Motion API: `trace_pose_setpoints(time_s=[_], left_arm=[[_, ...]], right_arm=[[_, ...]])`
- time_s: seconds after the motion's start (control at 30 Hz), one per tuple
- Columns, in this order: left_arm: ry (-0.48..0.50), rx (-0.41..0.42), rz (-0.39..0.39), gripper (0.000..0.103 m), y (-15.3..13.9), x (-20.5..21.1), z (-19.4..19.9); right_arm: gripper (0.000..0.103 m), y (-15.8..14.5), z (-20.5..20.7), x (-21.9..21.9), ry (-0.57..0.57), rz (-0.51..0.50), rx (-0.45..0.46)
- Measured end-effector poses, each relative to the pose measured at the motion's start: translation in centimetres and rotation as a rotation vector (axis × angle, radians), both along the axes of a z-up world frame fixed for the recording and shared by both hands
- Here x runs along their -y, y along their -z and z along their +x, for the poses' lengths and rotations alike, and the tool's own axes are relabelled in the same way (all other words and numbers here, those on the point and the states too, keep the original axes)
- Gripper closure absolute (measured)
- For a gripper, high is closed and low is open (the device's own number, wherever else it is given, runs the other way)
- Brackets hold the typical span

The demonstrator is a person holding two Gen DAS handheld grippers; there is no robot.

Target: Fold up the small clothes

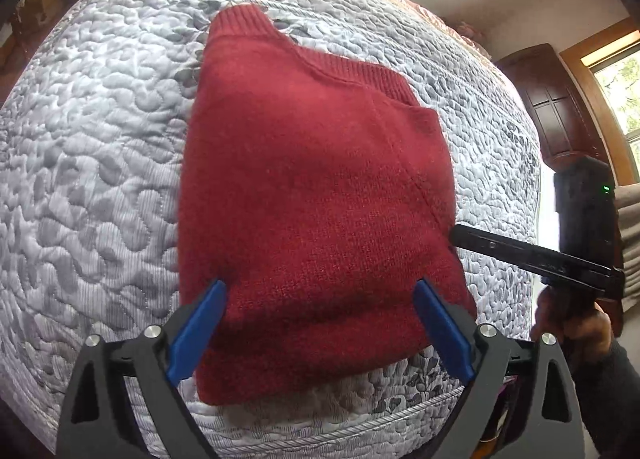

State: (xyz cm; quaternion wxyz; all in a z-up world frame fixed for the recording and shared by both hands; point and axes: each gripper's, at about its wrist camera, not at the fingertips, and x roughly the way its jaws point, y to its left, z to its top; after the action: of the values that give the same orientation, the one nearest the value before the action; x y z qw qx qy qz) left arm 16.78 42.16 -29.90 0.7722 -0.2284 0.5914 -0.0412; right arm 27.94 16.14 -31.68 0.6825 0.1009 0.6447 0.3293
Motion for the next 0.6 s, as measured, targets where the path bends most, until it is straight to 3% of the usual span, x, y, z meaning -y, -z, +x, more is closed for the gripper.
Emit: trace_pose_setpoints(time_s=[0.07,0.13,0.17,0.2,0.3,0.4,0.6], left_arm=[[-0.016,-0.045,-0.012,0.008,-1.2,0.1,-0.7],[-0.046,-0.022,0.035,0.004,-4.1,0.2,-2.6],[-0.055,0.004,0.063,0.004,-6.1,0.3,-3.9],[-0.063,0.021,0.095,0.004,-8.0,0.5,-5.1],[-0.122,0.037,0.246,0.004,-13.8,0.9,-8.7],[-0.182,0.065,0.317,0.004,-19.0,0.9,-12.4],[-0.165,0.099,0.306,0.004,-26.8,2.1,-16.6]], right_arm=[[0.066,-2.9,-1.9,0.6,0.014,-0.011,0.028],[0.042,-6.4,-4.3,0.7,0.027,-0.082,0.098],[0.021,-7.9,-5.6,0.4,0.036,-0.124,0.129],[0.016,-9.8,-7.1,0.3,0.037,-0.15,0.154],[0.012,-14.1,-10.9,-0.3,0.03,-0.27,0.193],[0.012,-18.7,-14.3,-1.0,0.021,-0.31,0.255],[0.006,-28.1,-18.5,-1.2,0.055,-0.342,0.427]])
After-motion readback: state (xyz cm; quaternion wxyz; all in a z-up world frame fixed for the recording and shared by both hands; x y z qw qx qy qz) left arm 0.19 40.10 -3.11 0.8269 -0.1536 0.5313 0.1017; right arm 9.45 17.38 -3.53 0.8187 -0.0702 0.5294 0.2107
